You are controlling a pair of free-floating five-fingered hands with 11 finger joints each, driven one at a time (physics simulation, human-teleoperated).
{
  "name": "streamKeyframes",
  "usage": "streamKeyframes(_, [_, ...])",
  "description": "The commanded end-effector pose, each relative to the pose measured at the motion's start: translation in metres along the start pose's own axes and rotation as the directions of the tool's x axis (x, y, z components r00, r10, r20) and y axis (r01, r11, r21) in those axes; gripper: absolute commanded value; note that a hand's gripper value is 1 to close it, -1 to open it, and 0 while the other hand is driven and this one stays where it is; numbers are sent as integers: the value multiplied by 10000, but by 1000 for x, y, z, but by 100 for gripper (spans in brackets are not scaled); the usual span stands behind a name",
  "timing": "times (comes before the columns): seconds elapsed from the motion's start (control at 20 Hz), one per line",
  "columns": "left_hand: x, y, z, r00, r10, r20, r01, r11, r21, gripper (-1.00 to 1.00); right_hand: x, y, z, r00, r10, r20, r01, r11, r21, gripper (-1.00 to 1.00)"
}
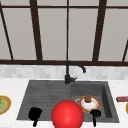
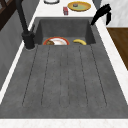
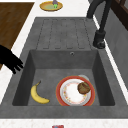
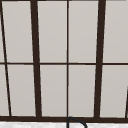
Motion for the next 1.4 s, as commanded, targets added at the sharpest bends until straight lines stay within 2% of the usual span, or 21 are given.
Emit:
streamKeyframes(0.0, [3,-1,5,9988,-222,-432,218,9997,-109,-100,0,0,0,10000,1,0,-1,10000,1,0])
streamKeyframes(0.05, [7,-3,4,9986,-310,-430,303,9994,-165,-100,0,0,0,10000,-13,-3,13,10000,-15,0])
streamKeyframes(0.1, [-1,-1,15,9997,-43,-224,40,9999,-124,-100,0,0,0,10000,-26,-6,26,10000,-29,0])
streamKeyframes(0.15, [-8,3,21,9998,93,-159,-97,9997,-218,-100,0,0,0,10000,-37,-8,37,10000,-40,0])
streamKeyframes(0.2, [-9,6,22,9997,129,-202,-136,9992,-378,-100,0,0,0,10000,-47,-10,47,10000,-50,0])
streamKeyframes(0.3, [-23,11,36,9998,173,-108,-178,9988,-460,-100,0,0,0,10000,-64,-14,64,10000,-66,0])
streamKeyframes(0.4, [-35,17,46,9998,211,-67,-214,9987,-455,-100,0,0,0,10000,-78,-18,78,9999,-77,0])
streamKeyframes(0.65, [-67,23,78,9995,324,40,-323,9992,-225,-100,0,0,0,9999,-101,-24,101,9999,-95,0])
streamKeyframes(0.7, [-73,25,85,9994,347,44,-346,9991,-230,-100,0,0,0,9999,-105,-25,104,9999,-97,0])
streamKeyframes(0.8, [-83,27,98,9979,644,49,-642,9974,-313,-100,0,0,0,9999,-110,-27,110,9999,-101,0])
streamKeyframes(0.85, [-89,28,104,9975,700,71,-698,9972,-271,-100,0,0,0,9999,-113,-27,113,9999,-103,0])
streamKeyframes(1.05, [-108,31,133,9963,860,28,-858,9954,-431,-100,0,1,0,9999,-120,-30,120,9999,-107,0])
streamKeyframes(1.25, [-125,28,161,9953,959,96,-956,9950,-284,-100,0,1,0,9999,-125,-31,125,9999,-110,0])
streamKeyframes(1.35, [-122,30,172,9916,1277,-182,-1281,9914,-274,-100,0,1,0,9999,-127,-32,127,9999,-111,0])
